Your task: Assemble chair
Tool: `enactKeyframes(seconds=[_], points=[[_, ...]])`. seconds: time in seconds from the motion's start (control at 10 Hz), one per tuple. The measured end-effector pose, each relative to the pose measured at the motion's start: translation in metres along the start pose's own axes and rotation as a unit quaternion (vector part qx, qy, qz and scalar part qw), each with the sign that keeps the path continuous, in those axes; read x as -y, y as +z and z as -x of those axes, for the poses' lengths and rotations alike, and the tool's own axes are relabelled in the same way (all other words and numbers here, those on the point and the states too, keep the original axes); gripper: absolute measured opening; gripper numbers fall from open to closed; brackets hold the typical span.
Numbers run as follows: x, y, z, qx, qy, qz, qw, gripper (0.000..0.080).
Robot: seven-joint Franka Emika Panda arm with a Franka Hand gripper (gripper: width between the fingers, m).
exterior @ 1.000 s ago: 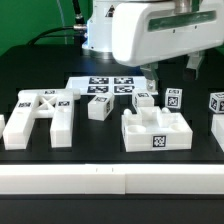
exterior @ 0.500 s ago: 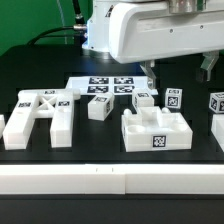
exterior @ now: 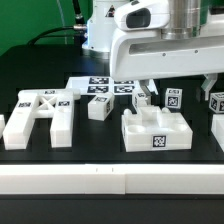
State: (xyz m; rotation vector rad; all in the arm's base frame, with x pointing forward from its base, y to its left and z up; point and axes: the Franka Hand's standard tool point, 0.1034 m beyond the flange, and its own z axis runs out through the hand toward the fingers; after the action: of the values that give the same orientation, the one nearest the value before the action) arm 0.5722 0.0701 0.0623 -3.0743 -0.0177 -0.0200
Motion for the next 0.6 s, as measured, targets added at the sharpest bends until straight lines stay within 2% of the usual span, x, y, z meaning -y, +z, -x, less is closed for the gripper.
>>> enactKeyframes(seconds=[0.3, 0.5, 0.6], points=[[0.000, 0.002, 0.001, 0.002, 0.000, 0.000, 1.000, 0.0649], [0.002, 0.023, 0.010, 0.015, -0.001, 0.000, 1.000, 0.0649], [0.003, 0.028, 0.011, 0.015, -0.002, -0.001, 1.000, 0.0649]])
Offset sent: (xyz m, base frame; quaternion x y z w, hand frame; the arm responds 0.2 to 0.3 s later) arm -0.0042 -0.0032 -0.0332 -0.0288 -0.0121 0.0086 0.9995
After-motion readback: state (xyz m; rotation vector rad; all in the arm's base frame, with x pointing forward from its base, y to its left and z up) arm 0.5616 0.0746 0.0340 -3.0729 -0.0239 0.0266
